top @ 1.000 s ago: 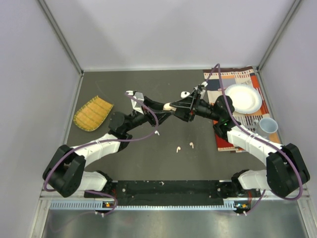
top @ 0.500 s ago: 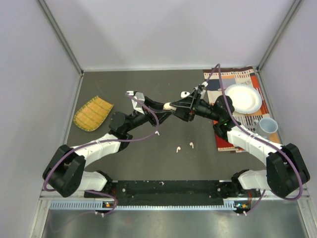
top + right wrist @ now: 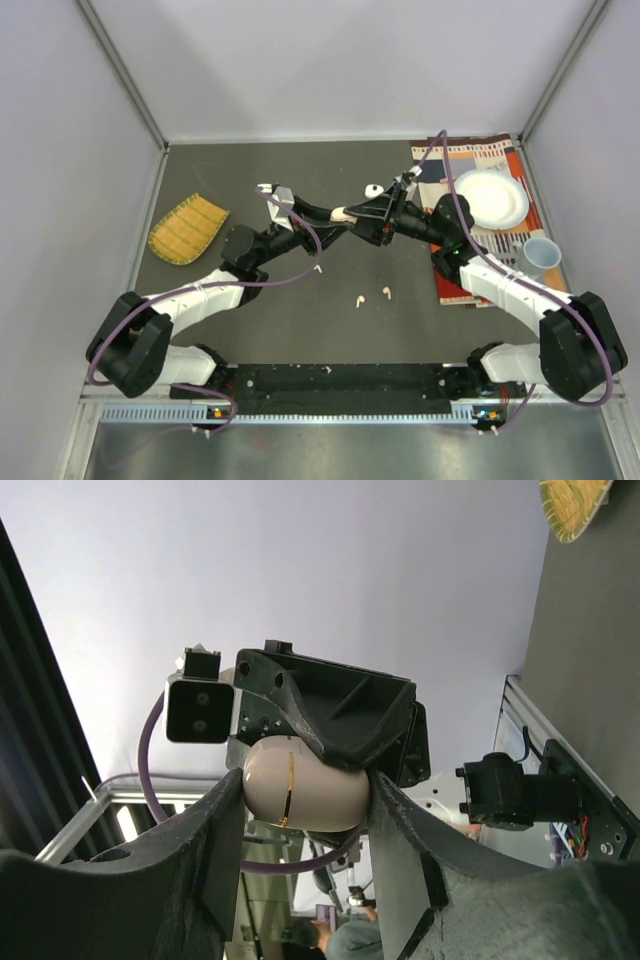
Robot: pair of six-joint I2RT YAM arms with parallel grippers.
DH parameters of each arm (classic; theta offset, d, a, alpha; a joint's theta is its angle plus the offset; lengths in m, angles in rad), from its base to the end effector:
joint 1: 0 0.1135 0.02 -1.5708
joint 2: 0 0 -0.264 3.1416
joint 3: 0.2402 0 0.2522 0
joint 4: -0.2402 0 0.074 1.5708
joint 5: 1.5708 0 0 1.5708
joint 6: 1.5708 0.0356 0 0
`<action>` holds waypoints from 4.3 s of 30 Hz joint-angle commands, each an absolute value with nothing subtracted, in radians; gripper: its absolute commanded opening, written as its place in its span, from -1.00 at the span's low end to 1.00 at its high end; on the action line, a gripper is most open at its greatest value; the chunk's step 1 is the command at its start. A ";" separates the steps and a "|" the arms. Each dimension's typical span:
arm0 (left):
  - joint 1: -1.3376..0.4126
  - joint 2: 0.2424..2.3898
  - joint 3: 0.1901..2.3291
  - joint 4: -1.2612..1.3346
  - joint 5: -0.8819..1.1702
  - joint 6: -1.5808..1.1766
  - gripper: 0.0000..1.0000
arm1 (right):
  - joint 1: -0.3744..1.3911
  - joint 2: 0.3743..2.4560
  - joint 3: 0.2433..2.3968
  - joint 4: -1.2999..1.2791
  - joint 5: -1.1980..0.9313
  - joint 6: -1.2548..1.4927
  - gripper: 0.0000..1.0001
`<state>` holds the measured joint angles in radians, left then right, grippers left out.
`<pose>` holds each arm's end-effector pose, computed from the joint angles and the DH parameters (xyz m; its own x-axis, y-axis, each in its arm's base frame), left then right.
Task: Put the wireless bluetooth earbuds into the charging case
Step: Pass from the right arm to the left, then open the charging case.
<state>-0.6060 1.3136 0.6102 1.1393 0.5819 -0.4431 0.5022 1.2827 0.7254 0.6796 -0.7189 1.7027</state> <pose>0.2128 -0.1713 0.2999 -0.0661 -0.3900 -0.9184 0.9486 0.2609 -0.1790 0.2382 0.1576 0.3003 -0.9411 0.3343 0.0509 0.0170 -0.1036 0.9945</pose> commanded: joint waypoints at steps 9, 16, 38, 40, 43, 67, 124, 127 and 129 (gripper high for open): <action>-0.594 1.267 0.615 1.174 0.551 -0.436 -1.00 | 0.502 1.166 0.788 0.404 -0.677 1.464 0.58; -0.535 1.218 0.574 1.184 0.630 -0.480 -1.00 | 0.488 1.100 0.935 0.079 -0.618 1.160 0.73; -0.499 1.074 0.338 1.437 0.574 -0.385 -1.00 | 0.534 1.022 1.069 -0.229 -0.607 0.502 0.98; -0.499 1.078 0.337 1.450 0.592 -0.397 -1.00 | 0.560 1.042 1.078 -0.232 -0.604 0.499 0.98; -0.499 1.080 0.341 1.450 0.614 -0.422 -1.00 | 0.587 1.051 1.088 -0.233 -0.563 0.495 0.98; -0.509 1.112 0.399 1.428 0.778 -0.578 -1.00 | 0.726 1.177 1.175 -0.262 -0.468 0.460 0.98; -0.546 0.913 0.385 1.062 0.784 -0.322 -1.00 | 0.690 1.109 1.200 -0.141 -0.434 0.580 0.98; -0.546 0.914 0.374 1.060 0.762 -0.313 -1.00 | 0.683 1.063 1.193 -0.152 -0.367 0.568 0.98; -0.546 0.908 0.364 1.061 0.746 -0.311 -1.00 | 0.670 1.045 1.167 -0.179 -0.318 0.566 0.98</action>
